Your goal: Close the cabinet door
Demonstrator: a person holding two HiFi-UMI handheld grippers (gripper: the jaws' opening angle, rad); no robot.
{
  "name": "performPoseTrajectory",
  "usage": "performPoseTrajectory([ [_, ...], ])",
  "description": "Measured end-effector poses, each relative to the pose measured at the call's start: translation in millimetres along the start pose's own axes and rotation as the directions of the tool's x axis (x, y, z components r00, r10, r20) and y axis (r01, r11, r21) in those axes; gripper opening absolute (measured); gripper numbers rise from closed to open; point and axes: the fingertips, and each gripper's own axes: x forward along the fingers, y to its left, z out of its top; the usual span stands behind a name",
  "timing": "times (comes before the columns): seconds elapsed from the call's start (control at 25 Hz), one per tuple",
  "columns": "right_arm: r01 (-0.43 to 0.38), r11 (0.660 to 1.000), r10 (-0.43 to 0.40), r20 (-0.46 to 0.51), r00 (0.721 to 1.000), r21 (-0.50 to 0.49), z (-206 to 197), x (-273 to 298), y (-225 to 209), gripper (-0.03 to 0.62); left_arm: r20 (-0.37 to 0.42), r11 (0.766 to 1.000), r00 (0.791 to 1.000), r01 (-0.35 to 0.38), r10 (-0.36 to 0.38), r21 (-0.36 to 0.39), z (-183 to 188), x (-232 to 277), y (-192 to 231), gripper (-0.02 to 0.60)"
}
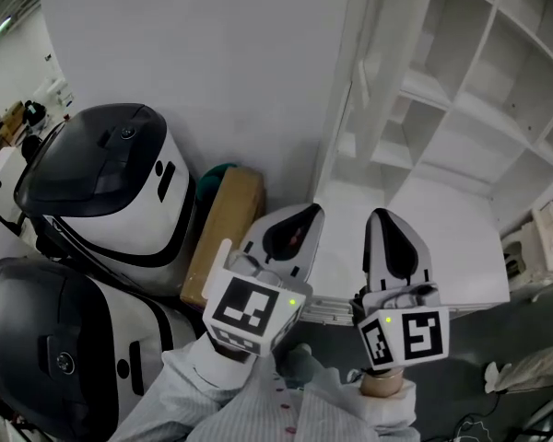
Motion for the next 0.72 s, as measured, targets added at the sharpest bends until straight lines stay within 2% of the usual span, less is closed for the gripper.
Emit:
performPoseTrajectory([
  [0.4, -0.102, 0.995, 0.102, 0.009, 0.995, 0.002, 0.1, 37.1, -43.6, 0.014, 0.013, 0.993, 0.993, -0.117, 0.117, 0.007, 10.1, 51.0, 10.5, 0.009],
  [0.72, -0.152, 0.988, 0.152, 0.017, 0.988, -0.003, 2.0, 53.0, -61.3, 0.014, 0.006, 0.982, 0.982, -0.187, 0.187, 0.005, 8.0, 67.3, 19.5, 0.009],
])
